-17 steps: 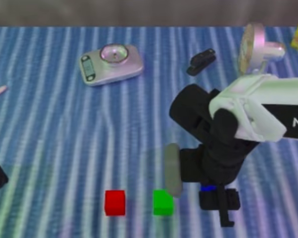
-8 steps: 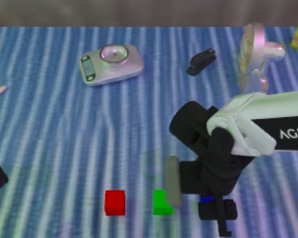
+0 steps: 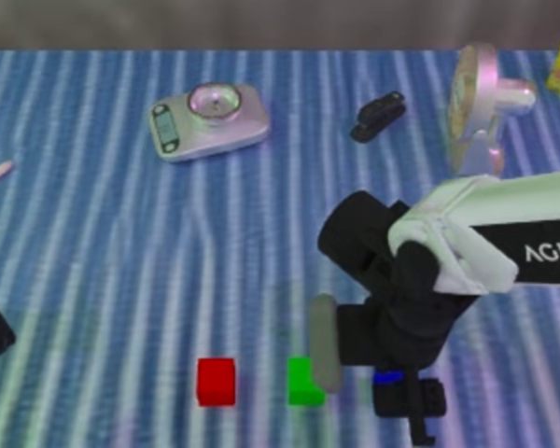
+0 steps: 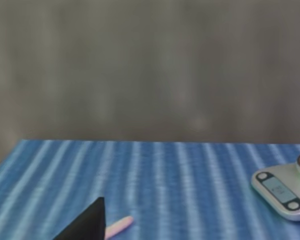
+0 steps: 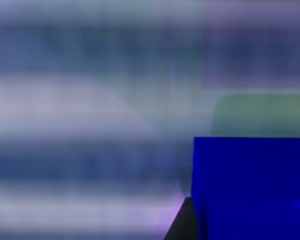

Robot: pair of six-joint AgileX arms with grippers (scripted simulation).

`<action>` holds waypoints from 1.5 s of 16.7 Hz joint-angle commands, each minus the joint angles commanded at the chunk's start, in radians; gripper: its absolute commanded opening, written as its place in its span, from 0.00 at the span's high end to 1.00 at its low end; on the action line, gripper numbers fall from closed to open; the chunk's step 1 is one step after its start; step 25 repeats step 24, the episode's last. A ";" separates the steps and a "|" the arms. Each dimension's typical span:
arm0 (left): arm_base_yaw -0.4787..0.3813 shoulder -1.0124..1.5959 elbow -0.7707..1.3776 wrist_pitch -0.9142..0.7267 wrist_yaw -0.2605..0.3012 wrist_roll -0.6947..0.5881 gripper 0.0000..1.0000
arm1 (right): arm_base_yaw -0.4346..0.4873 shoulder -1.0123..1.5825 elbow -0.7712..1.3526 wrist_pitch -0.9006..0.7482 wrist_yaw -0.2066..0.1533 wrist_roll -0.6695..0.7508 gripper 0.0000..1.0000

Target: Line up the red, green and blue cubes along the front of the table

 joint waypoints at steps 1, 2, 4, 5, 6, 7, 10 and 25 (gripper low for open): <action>0.000 0.000 0.000 0.000 0.000 0.000 0.00 | 0.000 0.000 0.000 0.000 0.000 0.000 0.25; 0.000 0.000 0.000 0.000 0.000 0.000 0.00 | 0.000 0.000 0.000 0.000 0.000 0.000 0.17; 0.000 0.000 0.000 0.000 0.000 0.000 0.00 | 0.000 0.000 0.000 0.000 0.000 0.000 0.02; 0.000 0.000 0.000 0.000 0.000 0.000 0.00 | 0.000 0.000 0.000 0.000 0.000 0.000 0.00; 0.000 0.000 0.000 0.000 0.000 0.000 0.00 | 0.000 0.000 0.000 0.000 0.000 0.000 0.00; 0.000 0.000 0.000 0.000 0.000 0.000 0.00 | 0.000 0.000 0.000 0.000 0.000 0.000 0.00; 0.000 0.000 0.000 0.000 0.000 0.000 0.00 | 0.000 0.000 0.000 0.000 0.000 0.000 0.00; 0.000 0.000 0.000 0.000 0.000 0.000 0.00 | 0.006 -0.124 0.146 -0.269 -0.001 -0.005 0.00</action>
